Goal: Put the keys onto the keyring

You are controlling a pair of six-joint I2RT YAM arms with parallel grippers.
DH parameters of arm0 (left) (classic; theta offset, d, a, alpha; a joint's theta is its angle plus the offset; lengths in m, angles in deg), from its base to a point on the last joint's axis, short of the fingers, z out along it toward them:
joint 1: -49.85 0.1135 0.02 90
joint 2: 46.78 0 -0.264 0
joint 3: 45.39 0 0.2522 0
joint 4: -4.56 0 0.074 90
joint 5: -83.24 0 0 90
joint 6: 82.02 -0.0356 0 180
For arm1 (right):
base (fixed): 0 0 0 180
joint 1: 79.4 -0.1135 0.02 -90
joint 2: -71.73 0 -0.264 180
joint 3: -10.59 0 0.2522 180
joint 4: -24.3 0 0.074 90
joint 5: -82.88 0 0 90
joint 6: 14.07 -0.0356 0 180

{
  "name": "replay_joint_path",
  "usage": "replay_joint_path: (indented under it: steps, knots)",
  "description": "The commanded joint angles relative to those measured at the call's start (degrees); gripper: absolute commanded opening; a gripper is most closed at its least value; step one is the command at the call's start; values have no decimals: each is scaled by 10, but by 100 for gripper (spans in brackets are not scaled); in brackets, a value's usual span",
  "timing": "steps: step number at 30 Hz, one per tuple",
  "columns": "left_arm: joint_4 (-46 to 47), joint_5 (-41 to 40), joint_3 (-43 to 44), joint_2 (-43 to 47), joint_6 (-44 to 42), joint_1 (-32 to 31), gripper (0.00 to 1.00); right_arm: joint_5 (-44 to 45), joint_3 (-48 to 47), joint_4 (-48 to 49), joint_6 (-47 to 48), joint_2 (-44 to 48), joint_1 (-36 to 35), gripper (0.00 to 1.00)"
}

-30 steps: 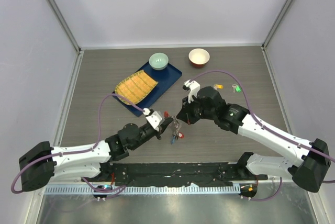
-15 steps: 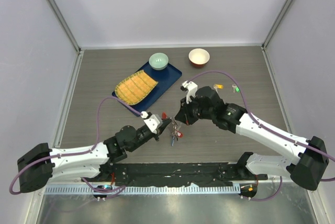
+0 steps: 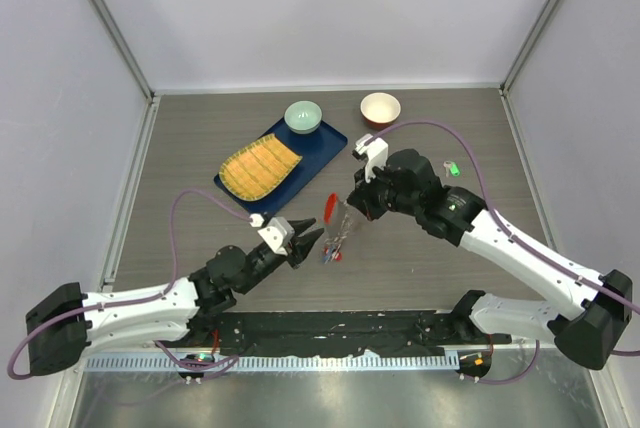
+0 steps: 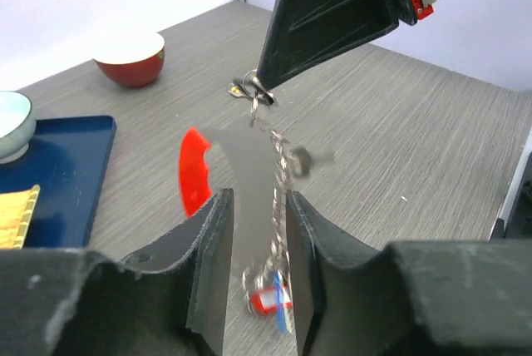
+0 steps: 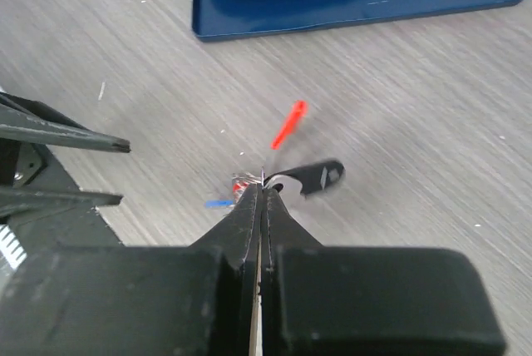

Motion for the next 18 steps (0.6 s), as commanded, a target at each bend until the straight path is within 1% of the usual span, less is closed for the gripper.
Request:
replay_joint_path:
  steps: [1,3,5,6,7,8,9,12,14,15,17,18]
  knots:
    - [7,-49,-2,13,23,-3,46,39,-41,7,59,22,4,1]
    - [-5,-62,-2,19,30,-3,52,45,-55,-3,66,19,4,1]
    - [-19,-69,4,31,35,-3,56,31,-76,-15,100,10,4,1]
    - [-33,-70,5,35,37,-3,57,45,-79,-21,100,9,4,1]
    - [-40,-74,9,40,38,-3,60,60,-83,-26,99,8,4,1]
    - [-45,-77,11,49,42,-3,61,95,-93,-35,109,-1,4,1]
    - [-56,-80,11,54,42,-3,62,104,-100,-53,114,-4,4,1]
    - [-82,-93,17,72,44,-3,67,60,-112,-55,129,-8,4,1]
    - [-102,-99,22,84,45,-3,70,121,-114,-60,128,-11,5,1]
    - [-120,-104,28,87,47,-3,72,186,-113,-64,141,-16,6,1]
    - [-141,-121,37,92,56,-3,79,232,-110,-68,146,-28,16,1]
    - [-172,-138,49,96,64,-2,81,232,-112,-69,149,-37,24,1]
